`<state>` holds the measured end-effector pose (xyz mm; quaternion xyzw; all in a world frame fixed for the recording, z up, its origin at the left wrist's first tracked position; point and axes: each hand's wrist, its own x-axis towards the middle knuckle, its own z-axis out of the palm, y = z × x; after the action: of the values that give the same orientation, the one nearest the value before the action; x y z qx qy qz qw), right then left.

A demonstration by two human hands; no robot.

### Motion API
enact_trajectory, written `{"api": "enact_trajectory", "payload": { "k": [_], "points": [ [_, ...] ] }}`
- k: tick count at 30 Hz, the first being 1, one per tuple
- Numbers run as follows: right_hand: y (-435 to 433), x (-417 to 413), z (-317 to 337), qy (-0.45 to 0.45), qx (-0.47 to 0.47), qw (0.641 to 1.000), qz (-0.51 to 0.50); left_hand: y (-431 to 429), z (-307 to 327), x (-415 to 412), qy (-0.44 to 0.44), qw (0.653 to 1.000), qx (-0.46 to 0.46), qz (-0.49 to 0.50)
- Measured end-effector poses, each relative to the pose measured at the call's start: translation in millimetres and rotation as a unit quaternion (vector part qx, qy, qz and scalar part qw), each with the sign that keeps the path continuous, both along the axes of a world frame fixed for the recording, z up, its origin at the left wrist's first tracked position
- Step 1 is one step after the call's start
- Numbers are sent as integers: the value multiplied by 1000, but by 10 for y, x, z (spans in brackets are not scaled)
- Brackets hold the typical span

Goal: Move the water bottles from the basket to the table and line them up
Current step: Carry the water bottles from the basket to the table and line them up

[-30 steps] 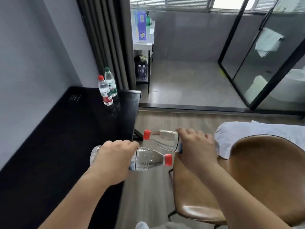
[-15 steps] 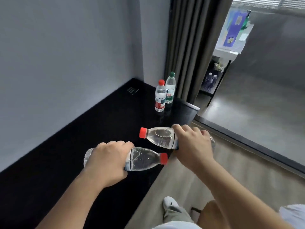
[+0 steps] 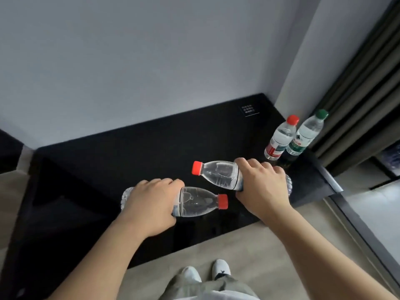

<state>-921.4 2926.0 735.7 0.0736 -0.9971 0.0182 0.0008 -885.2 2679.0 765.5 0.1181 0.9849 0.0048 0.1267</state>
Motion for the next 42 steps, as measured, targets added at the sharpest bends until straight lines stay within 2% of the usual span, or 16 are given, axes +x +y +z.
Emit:
{"api": "enact_trajectory", "payload": {
  "k": [9,18,23,26,31,35,38,42],
  "points": [
    [-61,-165,-871,2,7,998,67,-5,-886,36,0,1000,7,25],
    [25,-194,-1954,100,3,992,82,60,-1914,64,58,998,-9,33],
    [69,-15,-2133,146,-8,985,90,87,-2139,330,102,994,-30,35],
    [105,119,-2076,140,-21,986,88,126,-2071,489,113,992,-19,45],
    [194,271,-1941,118,-101,985,72,182,-1918,647,128,988,63,62],
    [268,318,-1783,63,-223,971,62,213,-1909,666,136,959,230,90],
    [309,345,-1715,26,-351,935,52,245,-1948,660,142,925,335,110],
    [339,317,-1702,-12,-497,867,36,332,-1956,597,158,899,387,131]
  ]
}}
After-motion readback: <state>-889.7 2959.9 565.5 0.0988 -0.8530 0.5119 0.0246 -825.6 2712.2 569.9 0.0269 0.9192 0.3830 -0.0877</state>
